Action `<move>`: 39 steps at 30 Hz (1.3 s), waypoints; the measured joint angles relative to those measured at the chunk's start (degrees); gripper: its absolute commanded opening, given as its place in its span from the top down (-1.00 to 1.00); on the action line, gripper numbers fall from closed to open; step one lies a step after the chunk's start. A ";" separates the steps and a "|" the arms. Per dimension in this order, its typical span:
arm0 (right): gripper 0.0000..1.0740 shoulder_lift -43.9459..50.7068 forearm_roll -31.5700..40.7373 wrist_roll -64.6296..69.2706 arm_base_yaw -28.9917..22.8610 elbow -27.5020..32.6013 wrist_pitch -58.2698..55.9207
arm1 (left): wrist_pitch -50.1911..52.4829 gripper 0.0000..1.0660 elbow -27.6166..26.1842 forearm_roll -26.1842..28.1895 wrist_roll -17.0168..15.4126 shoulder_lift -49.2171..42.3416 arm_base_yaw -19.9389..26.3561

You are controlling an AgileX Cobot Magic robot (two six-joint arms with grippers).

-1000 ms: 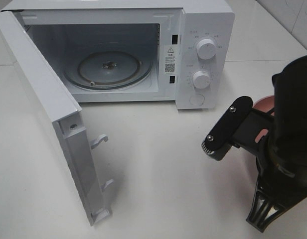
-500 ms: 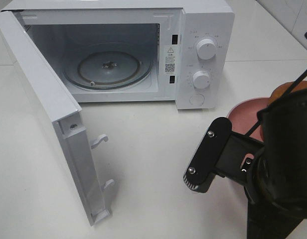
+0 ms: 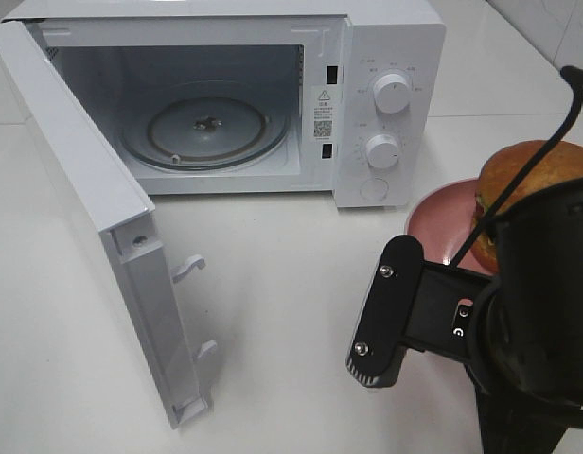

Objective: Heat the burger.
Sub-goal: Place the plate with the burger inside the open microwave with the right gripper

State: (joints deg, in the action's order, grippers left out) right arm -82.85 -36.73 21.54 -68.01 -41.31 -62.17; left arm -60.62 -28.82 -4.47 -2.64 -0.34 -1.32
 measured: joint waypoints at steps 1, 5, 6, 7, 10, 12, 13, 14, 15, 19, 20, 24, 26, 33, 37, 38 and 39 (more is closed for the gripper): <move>0.96 0.00 -0.40 -1.43 0.00 0.00 0.74 | 0.00 -0.83 0.00 0.00 0.00 0.00 0.00; 0.96 0.00 -0.57 -3.55 0.00 0.00 2.69 | 0.00 -0.83 0.00 0.00 0.00 0.00 0.00; 0.97 0.00 -0.57 -4.64 0.00 0.00 4.53 | 0.00 -0.83 0.00 0.00 0.00 0.00 0.00; 0.98 0.00 -0.57 -5.56 0.00 0.00 5.33 | 0.00 -0.83 0.00 0.00 0.00 0.00 0.00; 1.00 0.00 -0.57 -7.39 0.00 0.00 6.59 | 0.00 -0.83 0.00 0.00 0.00 0.00 0.00; 1.00 0.00 -1.20 -10.26 0.00 0.00 8.59 | 0.00 -0.83 0.00 0.00 0.00 0.00 0.00; 1.00 0.00 -1.20 -10.26 0.00 0.00 8.59 | 0.00 -0.83 0.00 0.00 0.00 0.00 0.00; 1.00 0.00 -2.23 -11.97 0.00 0.00 9.85 | 0.00 -0.83 0.00 0.00 0.00 0.00 0.00; 1.00 0.00 -2.86 -12.78 0.00 0.00 10.49 | 0.00 -0.83 0.00 0.00 0.00 0.00 0.00; 1.00 0.00 -4.76 -14.27 0.00 0.00 12.78 | 0.00 -0.83 0.00 0.00 0.00 0.00 0.00; 1.00 0.00 -5.96 -15.01 0.00 0.00 14.09 | 0.00 -0.83 0.00 0.00 0.00 0.00 0.00; 1.00 0.00 -6.65 -17.02 0.00 0.00 16.04 | 0.00 -0.83 0.00 0.00 0.00 0.00 0.00; 1.00 0.00 -6.65 -18.56 0.00 0.00 17.13 | 0.00 -0.83 0.00 0.00 0.00 0.00 0.00; 1.00 0.00 -6.65 -28.19 2.75 0.00 20.91 | 0.00 -0.83 0.00 0.00 0.00 0.00 0.00; 1.00 0.00 -6.65 -33.92 6.47 0.00 23.03 | 0.00 -0.83 0.00 0.00 0.00 0.00 0.00; 1.00 0.00 -6.65 -35.52 7.45 0.00 23.84 | 0.00 -0.83 0.00 0.00 0.00 0.00 0.00; 1.00 0.00 -6.65 -35.52 7.45 0.00 23.84 | 0.00 -0.83 0.00 0.00 0.00 0.00 0.00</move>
State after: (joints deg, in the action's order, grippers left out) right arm -82.85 -43.37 -13.98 -60.56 -41.31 -38.33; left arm -60.62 -28.82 -4.47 -2.64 -0.34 -1.32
